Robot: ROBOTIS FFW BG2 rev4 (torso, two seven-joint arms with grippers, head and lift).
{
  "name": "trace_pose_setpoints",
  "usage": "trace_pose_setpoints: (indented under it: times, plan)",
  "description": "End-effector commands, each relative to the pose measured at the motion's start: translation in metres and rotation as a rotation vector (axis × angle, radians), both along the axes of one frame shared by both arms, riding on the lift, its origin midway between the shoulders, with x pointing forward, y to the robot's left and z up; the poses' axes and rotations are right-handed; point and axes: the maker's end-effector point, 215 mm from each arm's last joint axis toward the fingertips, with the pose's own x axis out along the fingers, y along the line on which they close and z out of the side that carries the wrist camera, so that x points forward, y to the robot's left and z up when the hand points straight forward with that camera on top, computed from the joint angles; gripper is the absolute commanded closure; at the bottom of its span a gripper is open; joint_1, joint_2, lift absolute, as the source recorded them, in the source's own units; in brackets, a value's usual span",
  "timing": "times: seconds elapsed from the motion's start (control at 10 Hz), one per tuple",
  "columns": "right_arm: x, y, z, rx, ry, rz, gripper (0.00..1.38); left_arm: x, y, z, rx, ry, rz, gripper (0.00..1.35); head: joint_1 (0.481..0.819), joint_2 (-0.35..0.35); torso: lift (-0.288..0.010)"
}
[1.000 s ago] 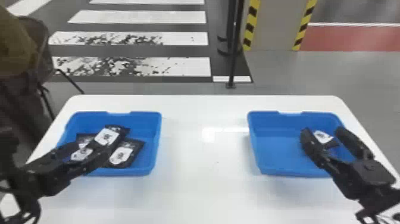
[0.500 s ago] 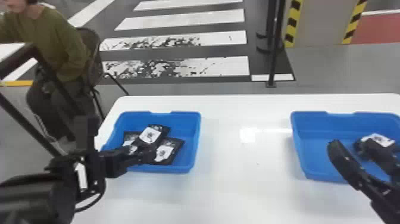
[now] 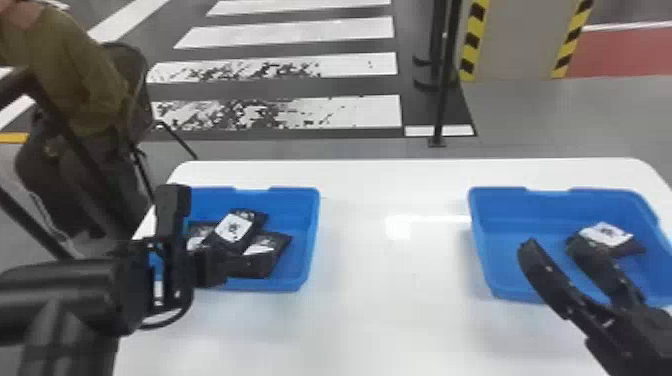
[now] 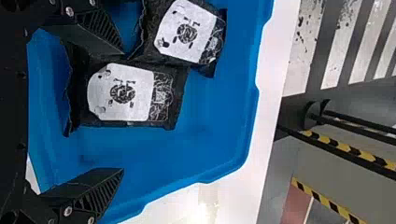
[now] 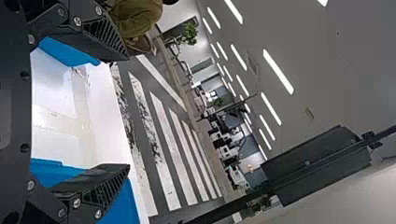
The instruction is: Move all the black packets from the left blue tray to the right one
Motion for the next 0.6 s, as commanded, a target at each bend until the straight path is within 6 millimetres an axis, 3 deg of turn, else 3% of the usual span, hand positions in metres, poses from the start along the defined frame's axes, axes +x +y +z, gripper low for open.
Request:
trace_pose_setpoints:
  times: [0.0,0.2,0.5]
  plan:
    - [0.0,0.001,-0.003,0.007,0.011,0.006,0.23,0.008,0.0,0.006,0.029,-0.003,0.001,0.14,0.695,0.129,-0.14]
    - [0.0,0.002,-0.005,0.022,0.019,0.01,0.23,0.015,0.0,0.002,0.04,0.028,0.006,0.14,0.695,0.129,-0.14]
    - [-0.001,0.004,-0.009,0.04,0.03,0.014,0.24,0.018,-0.005,-0.021,0.046,0.094,-0.003,0.14,0.695,0.127,-0.14]
